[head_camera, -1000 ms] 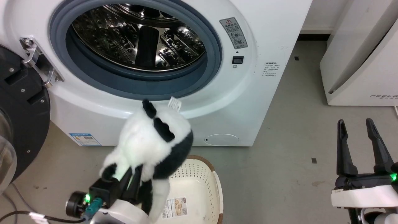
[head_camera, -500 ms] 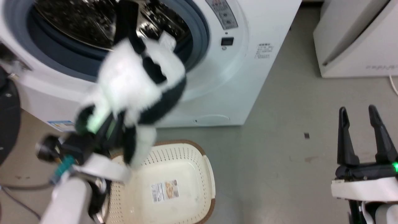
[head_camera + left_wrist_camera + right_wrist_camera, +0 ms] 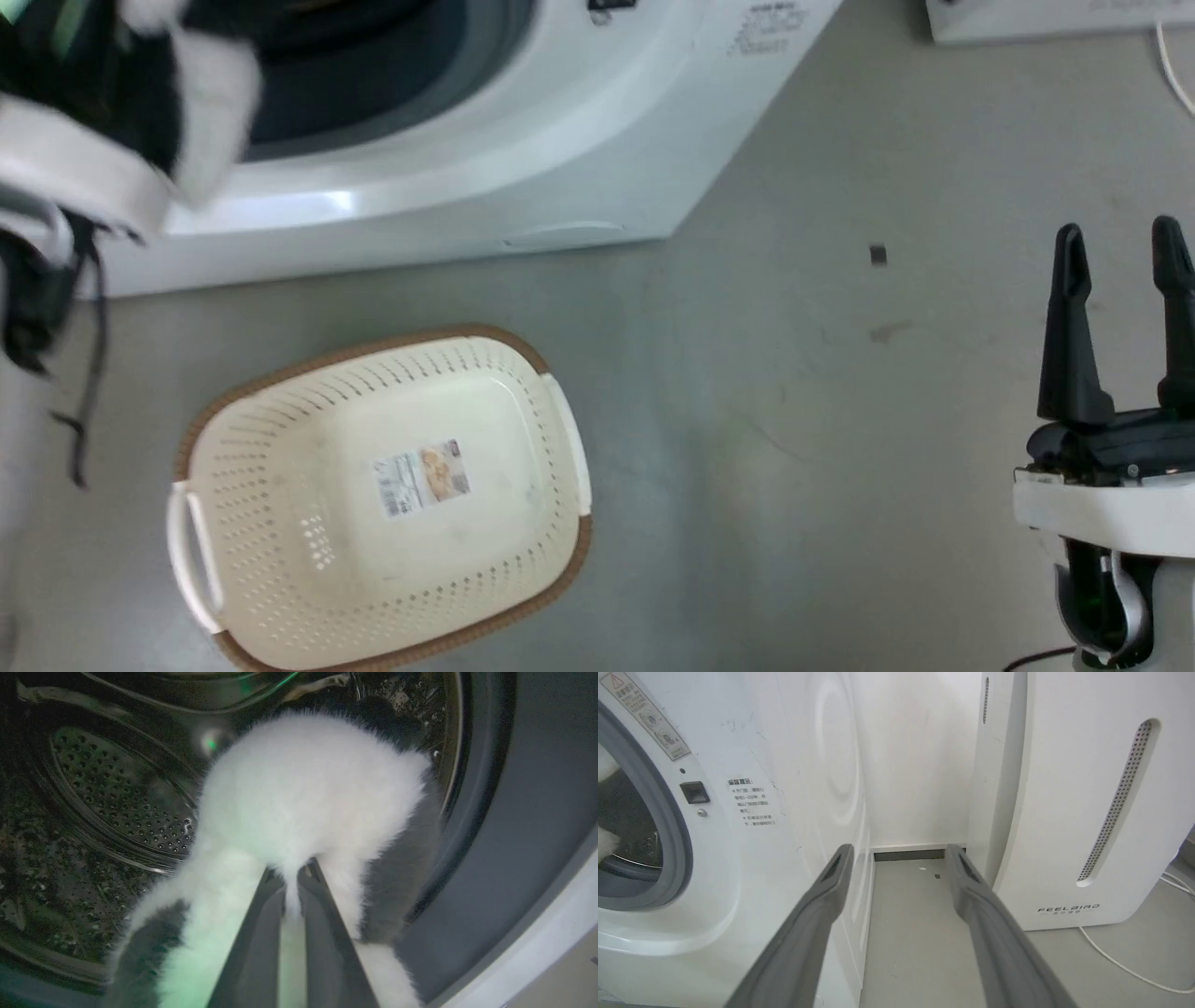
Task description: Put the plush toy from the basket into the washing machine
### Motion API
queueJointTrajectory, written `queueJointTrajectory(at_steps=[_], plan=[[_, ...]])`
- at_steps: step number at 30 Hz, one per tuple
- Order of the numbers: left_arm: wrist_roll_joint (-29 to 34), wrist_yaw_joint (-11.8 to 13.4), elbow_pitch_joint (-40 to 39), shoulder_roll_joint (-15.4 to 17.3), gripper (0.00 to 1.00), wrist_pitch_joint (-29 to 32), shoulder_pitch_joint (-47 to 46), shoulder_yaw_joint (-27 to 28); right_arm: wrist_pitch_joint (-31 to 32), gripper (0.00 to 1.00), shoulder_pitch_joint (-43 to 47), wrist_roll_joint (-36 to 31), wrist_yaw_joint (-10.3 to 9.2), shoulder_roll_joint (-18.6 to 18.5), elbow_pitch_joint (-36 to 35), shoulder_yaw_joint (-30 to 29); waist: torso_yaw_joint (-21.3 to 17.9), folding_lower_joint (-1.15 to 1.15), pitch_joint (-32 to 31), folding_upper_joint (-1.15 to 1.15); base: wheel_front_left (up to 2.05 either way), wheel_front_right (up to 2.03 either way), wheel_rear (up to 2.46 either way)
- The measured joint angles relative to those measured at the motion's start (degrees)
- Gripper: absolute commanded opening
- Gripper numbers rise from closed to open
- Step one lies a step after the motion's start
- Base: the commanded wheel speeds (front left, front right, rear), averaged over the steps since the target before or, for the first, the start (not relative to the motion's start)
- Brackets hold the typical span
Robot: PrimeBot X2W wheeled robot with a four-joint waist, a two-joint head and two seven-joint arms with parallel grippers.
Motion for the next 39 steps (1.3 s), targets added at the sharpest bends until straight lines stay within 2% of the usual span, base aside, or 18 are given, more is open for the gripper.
queueJointTrajectory(at_steps=[6,11,19,23,30,34,35,36,39], plan=[[-2.68,-0.07,5.81,5.64,0.00,5.31,-13.24,-5.72,0.00,1.00,-1.24,0.59,0.00,0.00,-0.65,-0.14,-2.35,0.00,5.55,0.00,0.00,0.00,0.00],[-7.37,-0.07,11.77,8.20,0.00,11.06,-22.97,-12.29,0.00,1.00,-1.58,0.58,0.00,0.00,-1.43,0.33,-3.95,0.00,9.41,0.00,0.00,0.00,0.00],[-17.42,-0.07,21.62,7.76,0.00,20.42,-34.88,-19.14,0.00,1.00,-1.61,0.91,0.00,-0.01,-2.15,0.71,-5.38,0.00,13.78,0.00,0.00,0.00,0.00],[-21.81,-0.05,23.80,7.57,0.00,24.54,-37.55,-22.74,0.00,1.00,-1.77,7.31,0.00,0.02,-1.94,-0.43,-5.76,0.00,15.27,0.00,0.00,0.00,0.00],[-26.27,-0.04,23.86,8.62,0.00,25.79,-38.96,-28.27,0.00,1.00,-2.25,5.32,-0.01,0.02,-2.05,-0.12,-5.57,0.00,16.16,0.00,0.00,0.00,0.00],[-28.39,-0.04,23.97,9.51,0.00,21.79,-39.13,-31.97,0.00,1.00,-2.49,5.39,-0.01,0.02,-2.56,-0.53,-5.25,0.00,15.59,0.00,0.00,0.00,0.00],[-28.39,-0.04,23.97,9.51,0.65,21.79,-39.13,-31.97,0.00,1.00,-2.49,5.39,-0.01,0.02,-2.56,-0.53,-5.25,0.00,15.59,0.00,0.00,0.00,0.00],[-28.44,-0.04,24.18,9.55,1.00,20.50,-39.05,-32.64,0.00,1.00,-2.50,5.20,-0.01,0.02,-2.68,-0.51,-5.15,0.00,15.33,0.00,0.00,0.00,0.00],[-28.46,-0.04,24.84,9.55,1.00,17.03,-38.39,-35.19,0.00,1.00,-2.50,4.39,0.00,0.02,-2.72,-0.65,-4.70,0.00,14.24,0.00,0.00,0.00,0.00]])
